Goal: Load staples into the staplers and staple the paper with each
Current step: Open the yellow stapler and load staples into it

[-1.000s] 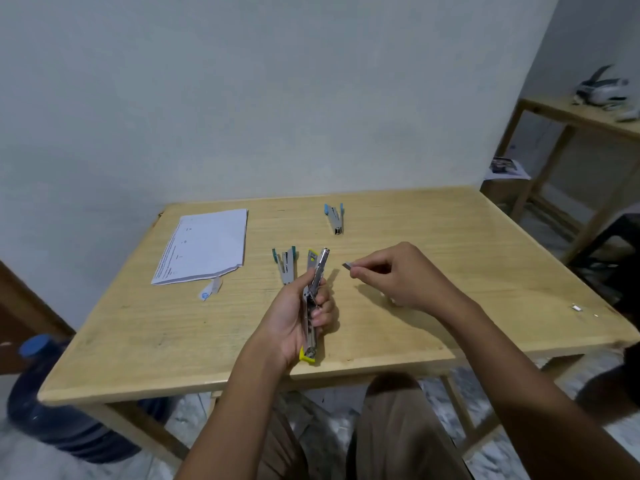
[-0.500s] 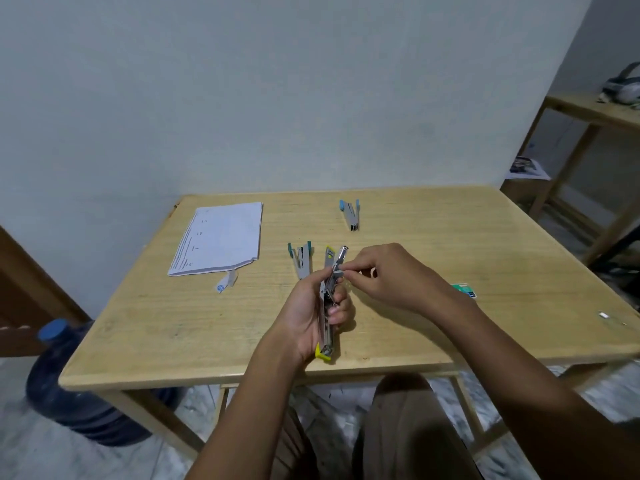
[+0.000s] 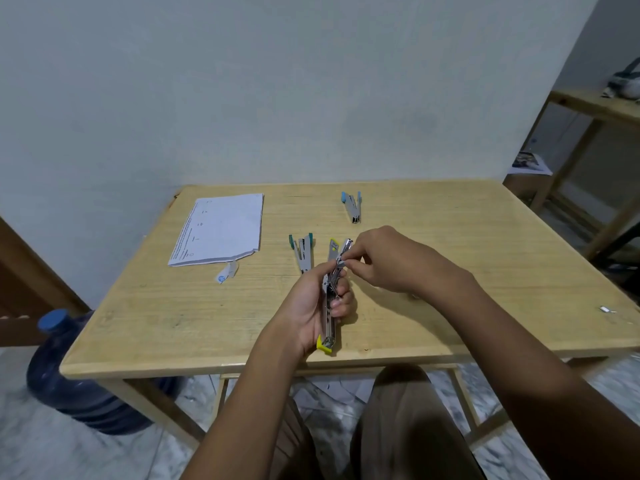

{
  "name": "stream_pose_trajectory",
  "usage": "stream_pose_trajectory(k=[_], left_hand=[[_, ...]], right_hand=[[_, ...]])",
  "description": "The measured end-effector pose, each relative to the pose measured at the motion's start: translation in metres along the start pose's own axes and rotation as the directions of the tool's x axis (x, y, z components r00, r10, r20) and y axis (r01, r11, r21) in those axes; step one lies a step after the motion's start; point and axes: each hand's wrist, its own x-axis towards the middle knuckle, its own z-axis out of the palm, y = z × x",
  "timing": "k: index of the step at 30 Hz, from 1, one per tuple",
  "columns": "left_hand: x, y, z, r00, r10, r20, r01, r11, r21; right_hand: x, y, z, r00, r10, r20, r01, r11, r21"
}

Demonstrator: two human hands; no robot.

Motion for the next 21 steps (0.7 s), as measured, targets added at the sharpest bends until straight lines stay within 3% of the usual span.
stream_pose_trajectory(k=[3,6,11,15,18,21], left_hand=[[0.0,-0.001,-0.002,1.0,-0.025,0.01,0.025,1.0,0.004],[0.0,0.0,-0.004,0.998,-0.062,0.017,0.062,0.998,-0.015],[0.0,0.001,-0.007,0.996,-0.089,0.029,0.09,0.995,-0.035],[-0.003,0.003,-0.007,0.991,-0.12,0.059,0.12,0.993,-0.008],[-0.004,0.005,-0.006,0.989,-0.127,0.07,0.13,0.99,-0.053],[-0.004,0.004,-0.007,0.99,-0.123,0.066,0.125,0.992,-0.027]], right_hand=[[-0.002,0.001,0.008,0.999,0.007,-0.053,-0.005,0.999,0.037],[-0.004,0.002,0.015,0.985,0.059,-0.165,-0.028,0.983,0.183],[0.0,0.006,0.029,0.942,0.207,-0.263,-0.068,0.888,0.455],[0.001,0.006,0.038,0.917,0.249,-0.313,-0.051,0.85,0.524],[-0.005,0.009,0.04,0.908,0.159,-0.387,0.042,0.886,0.462],[-0.014,0.015,0.039,0.951,-0.039,-0.308,0.145,0.933,0.329]])
